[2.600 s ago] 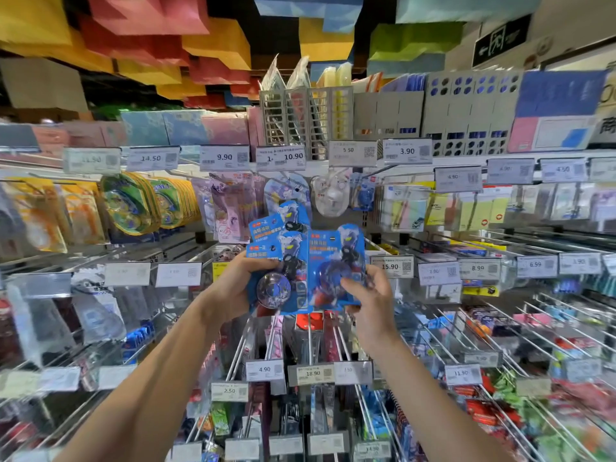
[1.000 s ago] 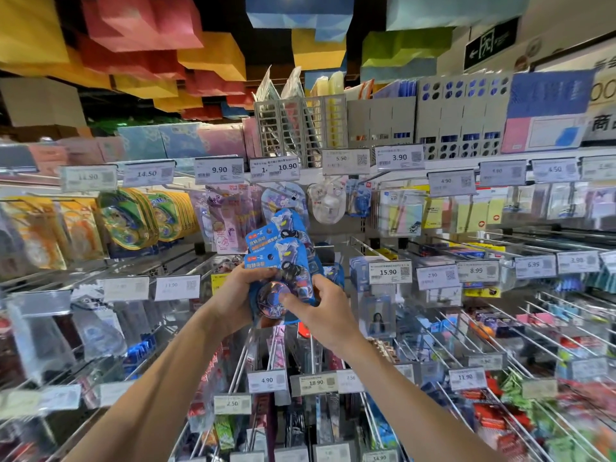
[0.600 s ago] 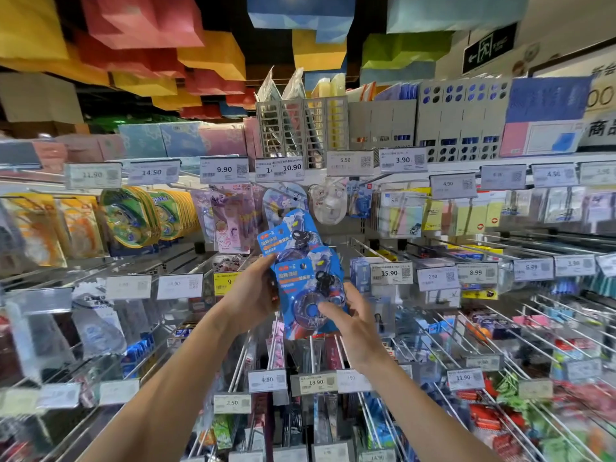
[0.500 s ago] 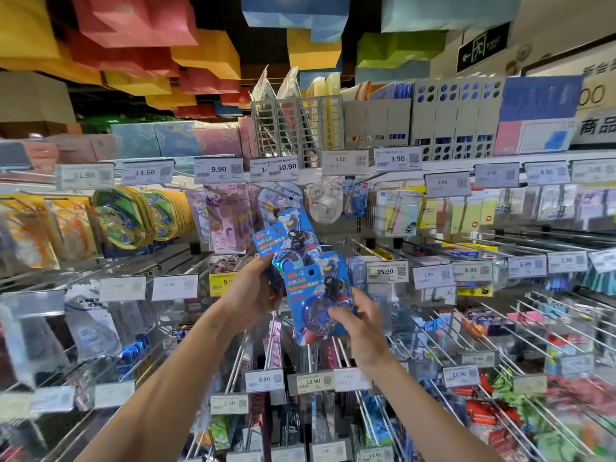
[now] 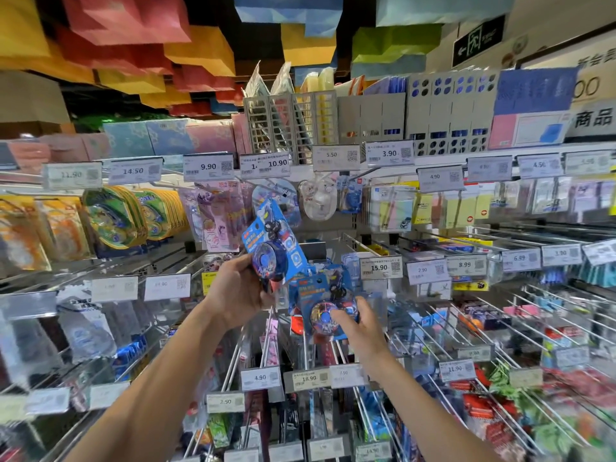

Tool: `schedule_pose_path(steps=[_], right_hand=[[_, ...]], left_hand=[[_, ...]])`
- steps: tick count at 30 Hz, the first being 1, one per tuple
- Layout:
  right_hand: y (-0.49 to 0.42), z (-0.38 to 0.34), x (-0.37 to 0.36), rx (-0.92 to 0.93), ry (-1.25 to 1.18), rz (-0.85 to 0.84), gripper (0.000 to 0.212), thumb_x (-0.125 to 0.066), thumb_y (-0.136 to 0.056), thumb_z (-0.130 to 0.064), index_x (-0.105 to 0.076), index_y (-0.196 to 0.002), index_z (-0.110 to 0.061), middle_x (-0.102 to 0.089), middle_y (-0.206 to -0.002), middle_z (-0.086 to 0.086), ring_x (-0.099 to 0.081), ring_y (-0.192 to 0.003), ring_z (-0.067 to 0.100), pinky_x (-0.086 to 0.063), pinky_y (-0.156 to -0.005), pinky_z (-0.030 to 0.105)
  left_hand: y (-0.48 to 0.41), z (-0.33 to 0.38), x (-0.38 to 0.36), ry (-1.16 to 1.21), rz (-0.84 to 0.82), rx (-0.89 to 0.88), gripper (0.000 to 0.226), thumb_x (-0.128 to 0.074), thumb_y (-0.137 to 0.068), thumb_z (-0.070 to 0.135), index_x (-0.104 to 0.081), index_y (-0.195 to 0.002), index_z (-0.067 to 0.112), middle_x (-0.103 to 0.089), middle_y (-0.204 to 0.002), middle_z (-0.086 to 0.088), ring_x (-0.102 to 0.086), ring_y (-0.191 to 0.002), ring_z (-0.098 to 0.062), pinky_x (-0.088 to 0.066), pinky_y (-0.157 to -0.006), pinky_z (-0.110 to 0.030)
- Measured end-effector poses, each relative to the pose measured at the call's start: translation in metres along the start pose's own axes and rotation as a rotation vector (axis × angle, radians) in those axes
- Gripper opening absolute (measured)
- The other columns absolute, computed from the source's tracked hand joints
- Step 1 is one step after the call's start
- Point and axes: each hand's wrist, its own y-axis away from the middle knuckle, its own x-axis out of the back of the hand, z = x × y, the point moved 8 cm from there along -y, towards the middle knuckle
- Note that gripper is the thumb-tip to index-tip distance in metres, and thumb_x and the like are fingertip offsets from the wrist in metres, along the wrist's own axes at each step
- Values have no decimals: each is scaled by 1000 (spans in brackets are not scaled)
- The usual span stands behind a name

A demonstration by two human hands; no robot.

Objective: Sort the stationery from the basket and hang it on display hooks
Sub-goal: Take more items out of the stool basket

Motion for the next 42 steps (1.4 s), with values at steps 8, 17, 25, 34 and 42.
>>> schedule_pose_path(steps=[8,17,25,34,42], right_hand=[[-17,11,-14,-28,36,33,36,-69,-93,-37,-59,-123,-20,-72,-115,-6,-67,-108,12,-51,-94,38],[-55,24,-6,-116,148,175,42,-78,-86,-48,-63,-107,-14,-71,-92,1,-66,-85,21,-42,-62,28],[-26,-11,5,115,373,384,38,-57,-99,-51,-54,-91,-14,-59,-85,5,-59,-72,19,-44,-57,28],[14,-97,-53,479,118,-18,36,-80,-85,-38,-63,-115,-27,-73,-108,-10,-70,-101,10,-59,-86,37],[19,-14,-8,130,6,-76,43,-80,-87,-33,-62,-125,-23,-74,-118,-6,-68,-113,13,-51,-105,47]], left_hand=[[0,1,-1,-15,-11,-17,35,-41,-98,34,-71,-97,16,-67,-89,-11,-52,-67,-20,-33,-44,-19],[-4,1,1,-7,-48,-19,31,-51,-83,34,-66,-104,16,-72,-80,-8,-62,-51,-18,-37,-42,-19],[-6,8,9,-201,-39,-112,45,-58,-97,33,-58,-140,19,-69,-131,-16,-66,-107,-35,-53,-83,-53],[-6,1,-6,-361,-45,-157,25,-45,-108,25,-67,-119,28,-75,-113,-4,-70,-85,-18,-49,-73,-35],[-6,17,-7,-449,-39,-162,29,-45,-110,31,-59,-133,20,-68,-136,7,-68,-109,-34,-46,-100,-53]])
